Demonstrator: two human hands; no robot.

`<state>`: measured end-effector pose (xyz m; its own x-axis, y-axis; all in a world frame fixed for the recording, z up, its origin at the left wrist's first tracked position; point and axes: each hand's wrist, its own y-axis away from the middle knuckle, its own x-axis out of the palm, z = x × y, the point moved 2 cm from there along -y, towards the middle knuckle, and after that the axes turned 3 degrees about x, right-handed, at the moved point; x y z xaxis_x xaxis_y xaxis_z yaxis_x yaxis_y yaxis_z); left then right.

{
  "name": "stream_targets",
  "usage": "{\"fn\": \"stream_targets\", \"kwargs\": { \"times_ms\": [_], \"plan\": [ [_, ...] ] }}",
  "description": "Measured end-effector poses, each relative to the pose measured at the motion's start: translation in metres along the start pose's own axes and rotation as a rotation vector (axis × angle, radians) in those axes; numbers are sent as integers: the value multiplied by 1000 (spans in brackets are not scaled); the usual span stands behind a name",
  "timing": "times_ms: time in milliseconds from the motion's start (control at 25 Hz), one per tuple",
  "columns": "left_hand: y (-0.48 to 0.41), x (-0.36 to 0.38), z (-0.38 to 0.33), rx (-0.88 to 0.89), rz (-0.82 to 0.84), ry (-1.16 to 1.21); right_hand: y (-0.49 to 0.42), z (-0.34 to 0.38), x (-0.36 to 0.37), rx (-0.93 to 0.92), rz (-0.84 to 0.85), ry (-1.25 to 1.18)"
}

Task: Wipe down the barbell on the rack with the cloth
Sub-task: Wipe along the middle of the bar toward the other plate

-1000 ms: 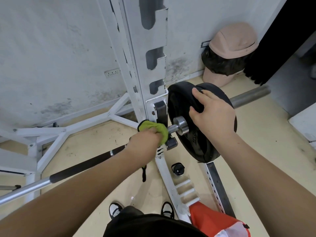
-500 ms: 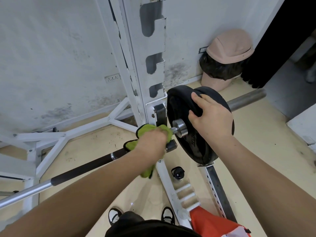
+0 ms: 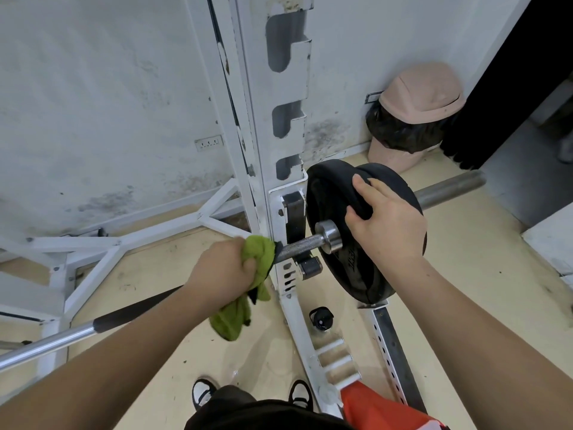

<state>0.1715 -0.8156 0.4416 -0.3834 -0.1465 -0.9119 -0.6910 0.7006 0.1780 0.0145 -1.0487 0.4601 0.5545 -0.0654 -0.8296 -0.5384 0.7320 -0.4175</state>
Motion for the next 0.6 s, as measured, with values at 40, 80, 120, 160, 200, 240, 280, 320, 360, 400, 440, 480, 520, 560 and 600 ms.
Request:
{"fn": "stream_targets", "kwargs": {
  "times_ms": [40, 80, 120, 160, 200, 240, 280, 320, 360, 400, 440, 480, 520, 560, 600],
  "plan": [
    [0, -9, -6, -6, -114, 132, 0, 1, 0, 4, 1, -4],
    [1, -13, -16, -7, -225, 234, -1, 1, 0, 8, 0, -1],
    [0, -13, -28, 10, -301, 305, -2, 1, -1, 10, -1, 6],
    [-2, -5, -39, 52, -315, 338, -3, 2, -1, 13, 2, 14],
    [-4, 8, -49, 121, -272, 326, -4, 3, -1, 13, 8, 17],
    [-5, 26, -55, 187, -190, 251, -6, 4, -1, 10, 16, 14],
    [-5, 42, -56, 241, -120, 117, -7, 6, 0, 7, 23, 9],
    [-6, 53, -52, 297, -105, -56, -10, 7, 0, 7, 27, 10],
    [-6, 60, -45, 346, -142, -195, -12, 7, 1, 7, 30, 13],
    [-6, 62, -40, 379, -180, -274, -14, 7, 2, 7, 31, 18],
    [-5, 61, -39, 417, -223, -318, -15, 7, 3, 2, 33, 22],
    [-6, 58, -43, 484, -270, -360, -16, 7, 4, -2, 37, 23],
    [-7, 56, -48, 580, -314, -399, -18, 8, 4, -6, 39, 24],
    [-9, 57, -52, 674, -331, -428, -19, 8, 5, -12, 42, 29],
    [-13, 58, -53, 737, -308, -443, -19, 9, 5, -17, 46, 36]
  ]
}}
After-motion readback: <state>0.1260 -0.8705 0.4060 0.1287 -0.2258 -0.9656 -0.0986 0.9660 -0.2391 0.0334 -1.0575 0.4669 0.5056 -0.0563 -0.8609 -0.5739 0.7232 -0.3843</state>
